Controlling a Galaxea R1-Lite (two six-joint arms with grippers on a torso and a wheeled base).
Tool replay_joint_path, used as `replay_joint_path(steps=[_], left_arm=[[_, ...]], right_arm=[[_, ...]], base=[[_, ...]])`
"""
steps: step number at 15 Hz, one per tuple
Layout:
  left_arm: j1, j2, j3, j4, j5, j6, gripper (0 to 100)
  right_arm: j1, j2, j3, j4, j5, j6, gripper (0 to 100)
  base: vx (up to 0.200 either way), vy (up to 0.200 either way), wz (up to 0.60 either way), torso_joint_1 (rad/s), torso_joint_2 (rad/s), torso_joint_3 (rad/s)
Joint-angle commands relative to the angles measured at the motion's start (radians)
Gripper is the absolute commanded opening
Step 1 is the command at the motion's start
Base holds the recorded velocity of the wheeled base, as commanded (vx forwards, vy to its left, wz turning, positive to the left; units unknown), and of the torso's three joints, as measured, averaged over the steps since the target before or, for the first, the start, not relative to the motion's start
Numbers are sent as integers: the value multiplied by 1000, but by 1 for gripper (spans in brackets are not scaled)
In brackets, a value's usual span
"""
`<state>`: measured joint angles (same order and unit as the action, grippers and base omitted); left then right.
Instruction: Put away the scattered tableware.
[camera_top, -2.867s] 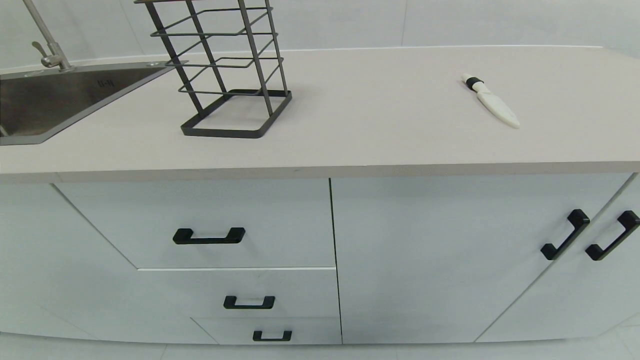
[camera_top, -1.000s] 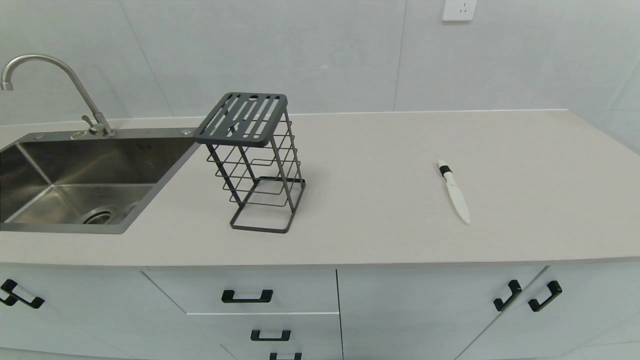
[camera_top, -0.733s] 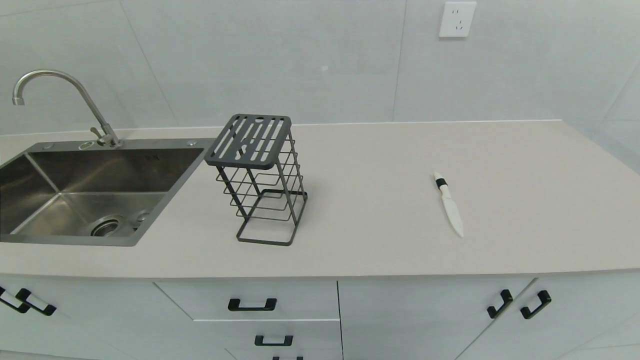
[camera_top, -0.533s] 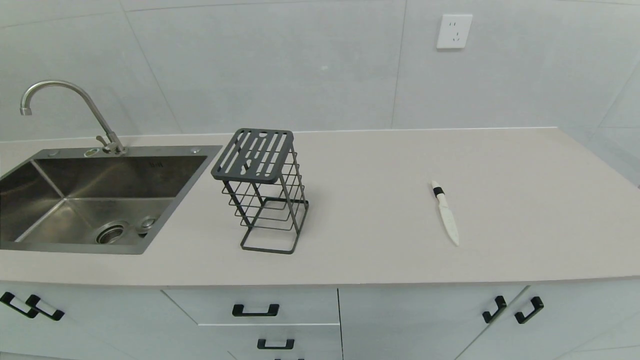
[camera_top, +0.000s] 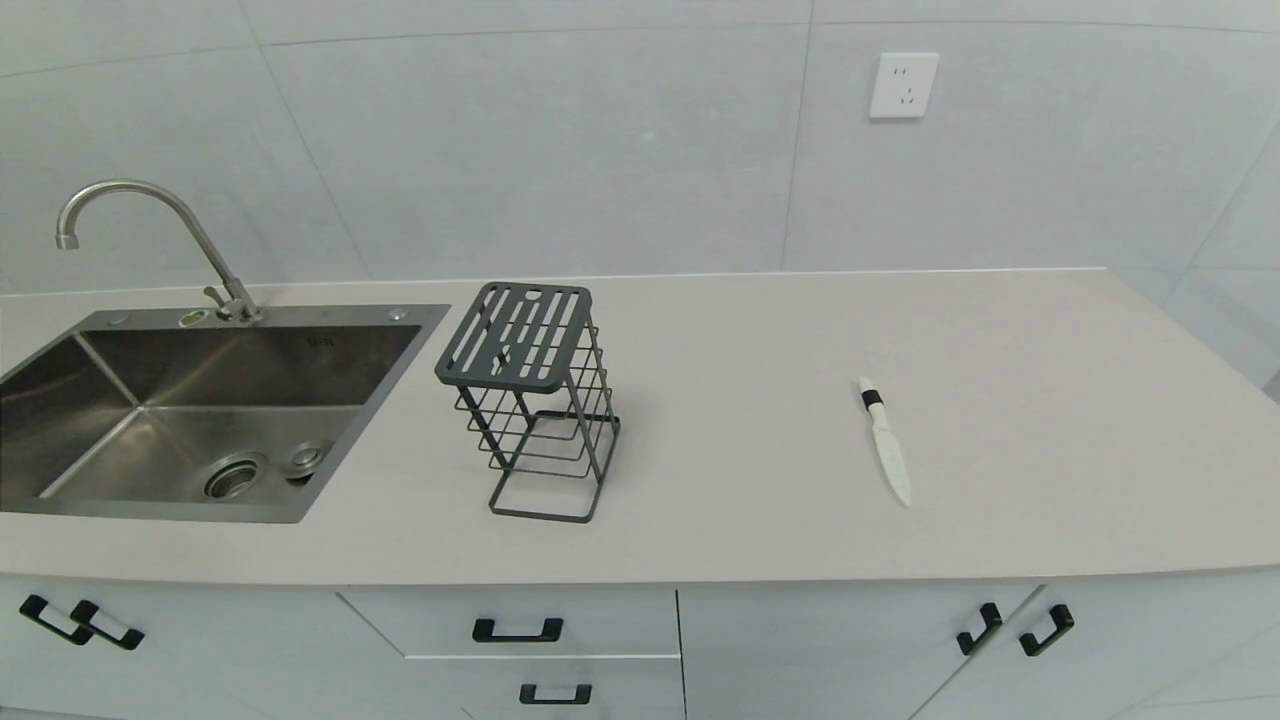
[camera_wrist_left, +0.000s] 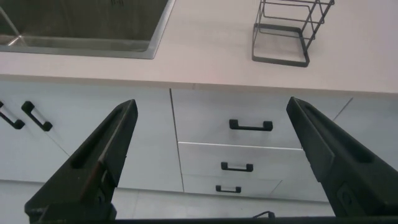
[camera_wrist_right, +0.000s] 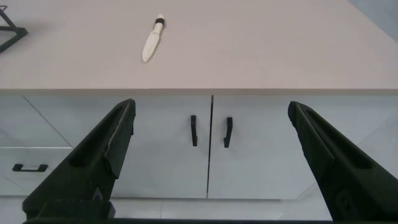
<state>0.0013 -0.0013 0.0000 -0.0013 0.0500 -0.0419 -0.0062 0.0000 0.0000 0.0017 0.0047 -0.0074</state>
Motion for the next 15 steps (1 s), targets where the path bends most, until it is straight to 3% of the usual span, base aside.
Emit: replay_joint_path(steps=[1,3,14,15], left_arm=[[0,1,0,0,2,-1,100],[0,1,0,0,4,-1,100],[0,1,0,-2,5,-9,100],[0,1,0,-2,5,-6,100]], right_arm=[[0,0,0,0,0,0,100],[2,0,0,0,0,0,100],[2,0,0,0,0,0,100],[0,0,0,0,0,0,100]], base=[[200,0,0,-2,2,-7],[200,0,0,5,2,2],[0,0,0,0,0,0],[200,0,0,2,7,-2]])
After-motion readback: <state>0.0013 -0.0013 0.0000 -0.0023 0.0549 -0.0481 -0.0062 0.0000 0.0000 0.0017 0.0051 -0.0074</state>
